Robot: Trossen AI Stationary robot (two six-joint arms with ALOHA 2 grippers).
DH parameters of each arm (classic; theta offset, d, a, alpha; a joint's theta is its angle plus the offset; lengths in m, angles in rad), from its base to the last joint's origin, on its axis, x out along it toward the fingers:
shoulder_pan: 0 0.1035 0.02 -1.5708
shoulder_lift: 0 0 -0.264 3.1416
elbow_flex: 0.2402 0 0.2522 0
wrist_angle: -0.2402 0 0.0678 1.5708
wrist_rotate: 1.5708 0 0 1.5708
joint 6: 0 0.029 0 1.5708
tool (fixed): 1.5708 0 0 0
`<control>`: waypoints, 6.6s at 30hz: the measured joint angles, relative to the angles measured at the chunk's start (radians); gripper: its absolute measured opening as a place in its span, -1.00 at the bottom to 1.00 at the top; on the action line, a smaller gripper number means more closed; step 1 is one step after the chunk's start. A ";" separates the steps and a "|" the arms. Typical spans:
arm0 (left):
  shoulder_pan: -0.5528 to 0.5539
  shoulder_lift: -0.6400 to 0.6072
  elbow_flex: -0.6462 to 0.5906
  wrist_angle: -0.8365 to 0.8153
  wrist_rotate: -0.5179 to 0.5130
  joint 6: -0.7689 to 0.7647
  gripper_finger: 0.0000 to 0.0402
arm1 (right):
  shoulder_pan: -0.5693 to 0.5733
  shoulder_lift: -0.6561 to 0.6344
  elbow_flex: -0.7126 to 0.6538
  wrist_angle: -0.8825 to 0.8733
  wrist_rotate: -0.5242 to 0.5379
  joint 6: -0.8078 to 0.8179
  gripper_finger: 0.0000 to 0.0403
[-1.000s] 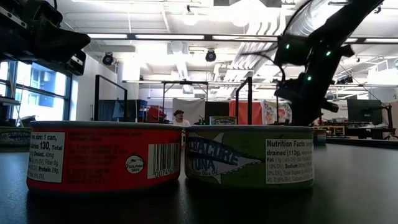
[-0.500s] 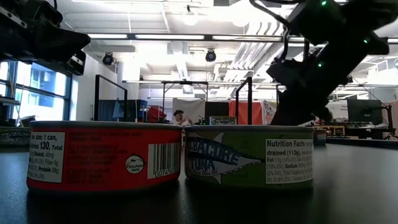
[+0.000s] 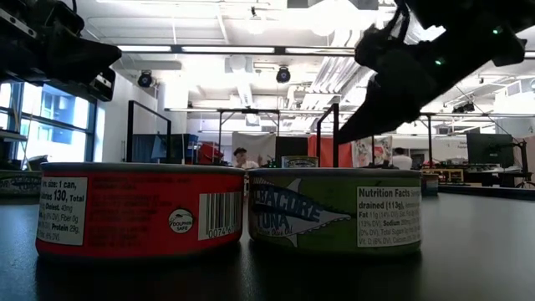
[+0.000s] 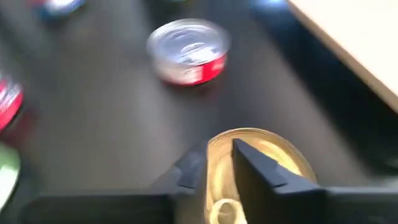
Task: Stack canned seafood by type on shelf
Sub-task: Put the green tuna can on the shelf aligned with the other green tuna can, then adjust the shelf on the table, then put the red tuna can on the shelf
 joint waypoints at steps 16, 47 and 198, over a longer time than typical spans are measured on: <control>0.000 0.000 0.000 -0.006 0.000 0.000 -1.00 | 0.052 0.289 0.008 0.109 0.181 -0.368 -0.45; 0.000 0.000 0.000 0.000 0.000 -0.027 -1.00 | -0.096 0.318 0.474 -0.262 0.370 -0.679 -1.00; -0.136 0.498 0.209 0.071 -0.140 0.081 -1.00 | -0.160 0.570 0.699 -0.298 -0.208 0.037 -0.54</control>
